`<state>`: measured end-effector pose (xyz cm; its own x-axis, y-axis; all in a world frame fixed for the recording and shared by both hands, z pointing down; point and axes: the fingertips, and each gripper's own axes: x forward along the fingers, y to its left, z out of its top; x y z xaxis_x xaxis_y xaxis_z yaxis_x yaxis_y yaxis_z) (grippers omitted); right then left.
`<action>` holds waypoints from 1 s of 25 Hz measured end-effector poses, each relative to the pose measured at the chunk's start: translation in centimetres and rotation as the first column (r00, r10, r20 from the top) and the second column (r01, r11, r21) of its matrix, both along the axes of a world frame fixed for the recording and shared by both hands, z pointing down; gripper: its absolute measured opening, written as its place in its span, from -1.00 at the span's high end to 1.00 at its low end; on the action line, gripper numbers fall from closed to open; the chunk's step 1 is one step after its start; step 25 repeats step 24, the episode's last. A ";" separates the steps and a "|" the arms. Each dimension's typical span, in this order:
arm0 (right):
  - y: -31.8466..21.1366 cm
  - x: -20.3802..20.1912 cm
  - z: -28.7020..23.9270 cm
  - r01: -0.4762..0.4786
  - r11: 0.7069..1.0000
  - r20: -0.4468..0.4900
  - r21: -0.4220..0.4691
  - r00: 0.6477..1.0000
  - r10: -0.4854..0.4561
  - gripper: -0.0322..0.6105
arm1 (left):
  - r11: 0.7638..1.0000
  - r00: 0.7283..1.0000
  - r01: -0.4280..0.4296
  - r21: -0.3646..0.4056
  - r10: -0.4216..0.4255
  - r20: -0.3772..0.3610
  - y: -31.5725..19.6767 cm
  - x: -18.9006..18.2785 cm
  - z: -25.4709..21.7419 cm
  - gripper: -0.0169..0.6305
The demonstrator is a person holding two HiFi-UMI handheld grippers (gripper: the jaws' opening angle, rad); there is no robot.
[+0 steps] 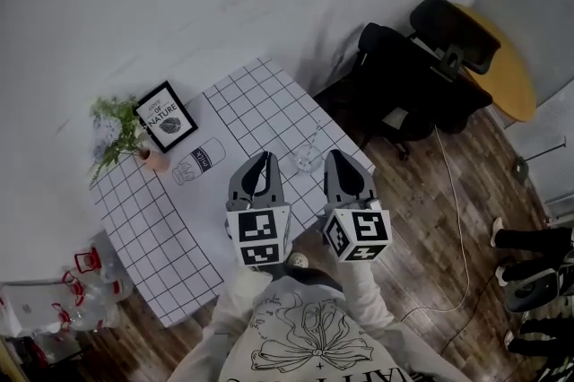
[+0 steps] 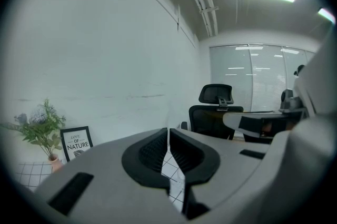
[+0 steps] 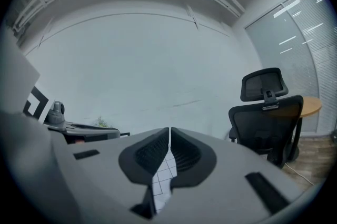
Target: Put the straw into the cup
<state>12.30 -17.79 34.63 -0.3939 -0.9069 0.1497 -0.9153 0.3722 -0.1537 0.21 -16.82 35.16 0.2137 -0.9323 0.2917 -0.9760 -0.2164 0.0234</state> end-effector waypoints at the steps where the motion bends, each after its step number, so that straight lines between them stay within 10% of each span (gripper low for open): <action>1: 0.0 0.0 0.0 -0.002 1.000 0.002 0.001 1.000 0.002 0.86 | 1.000 1.000 0.000 0.001 0.000 0.001 0.0 0.0 0.0 0.91; 25: 0.1 -0.6 -0.3 0.000 1.000 -0.002 0.003 1.000 0.000 0.86 | 1.000 1.000 -0.001 0.008 0.001 -0.002 0.2 -0.5 -0.3 0.91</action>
